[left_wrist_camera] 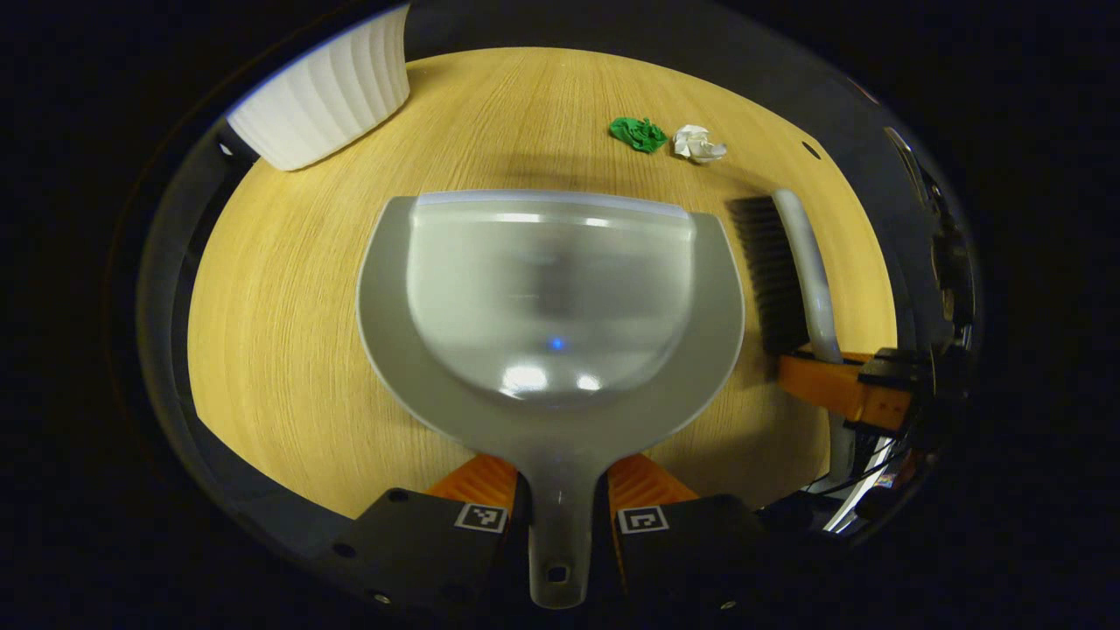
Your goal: Pick up the small broom and dustpan from the desktop, sweep the trash into the dustpan with the broom, and then empty the trash into the garbage bin.
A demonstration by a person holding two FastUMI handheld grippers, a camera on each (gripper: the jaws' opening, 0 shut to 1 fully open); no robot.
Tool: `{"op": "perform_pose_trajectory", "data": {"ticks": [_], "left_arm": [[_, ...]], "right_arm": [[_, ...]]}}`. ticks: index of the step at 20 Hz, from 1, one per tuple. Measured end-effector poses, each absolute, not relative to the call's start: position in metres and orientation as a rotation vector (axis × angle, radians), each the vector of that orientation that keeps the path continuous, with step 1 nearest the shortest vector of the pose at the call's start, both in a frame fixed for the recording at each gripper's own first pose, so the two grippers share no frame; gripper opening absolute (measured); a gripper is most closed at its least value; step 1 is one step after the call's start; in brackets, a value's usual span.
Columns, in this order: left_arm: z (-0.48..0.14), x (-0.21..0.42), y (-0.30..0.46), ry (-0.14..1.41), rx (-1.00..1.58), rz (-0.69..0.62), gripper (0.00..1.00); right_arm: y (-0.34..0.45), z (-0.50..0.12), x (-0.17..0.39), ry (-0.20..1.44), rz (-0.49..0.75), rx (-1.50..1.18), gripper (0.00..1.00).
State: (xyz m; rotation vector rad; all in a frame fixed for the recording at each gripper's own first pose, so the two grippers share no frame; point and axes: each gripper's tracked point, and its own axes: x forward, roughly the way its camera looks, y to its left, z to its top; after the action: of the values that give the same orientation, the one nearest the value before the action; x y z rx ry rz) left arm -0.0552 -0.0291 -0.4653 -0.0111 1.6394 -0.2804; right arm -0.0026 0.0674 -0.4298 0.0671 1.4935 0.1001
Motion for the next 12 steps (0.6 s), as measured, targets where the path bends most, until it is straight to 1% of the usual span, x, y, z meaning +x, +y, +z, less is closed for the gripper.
{"op": "perform_pose_trajectory", "data": {"ticks": [3, 7, 9, 10, 12], "left_arm": [[-0.466, -0.049, -0.029, 1.633, 0.028, -0.329, 0.31], [-0.464, -0.041, -0.023, 1.625, 0.069, -0.381, 0.31], [-0.462, -0.037, -0.02, 1.624, 0.087, -0.402, 0.29], [-0.462, -0.035, -0.02, 1.624, 0.094, -0.414, 0.31], [-0.462, -0.034, -0.019, 1.627, 0.103, -0.441, 0.31]], "right_arm": [[0.058, -0.426, 0.031, 1.452, 0.091, 0.048, 0.15], [0.054, -0.418, 0.081, 1.4, 0.091, 0.028, 0.15], [0.054, -0.416, 0.101, 1.387, 0.1, 0.004, 0.15], [0.054, -0.415, 0.111, 1.384, 0.109, -0.009, 0.15], [0.056, -0.42, 0.126, 1.383, 0.128, -0.034, 0.15]]}}
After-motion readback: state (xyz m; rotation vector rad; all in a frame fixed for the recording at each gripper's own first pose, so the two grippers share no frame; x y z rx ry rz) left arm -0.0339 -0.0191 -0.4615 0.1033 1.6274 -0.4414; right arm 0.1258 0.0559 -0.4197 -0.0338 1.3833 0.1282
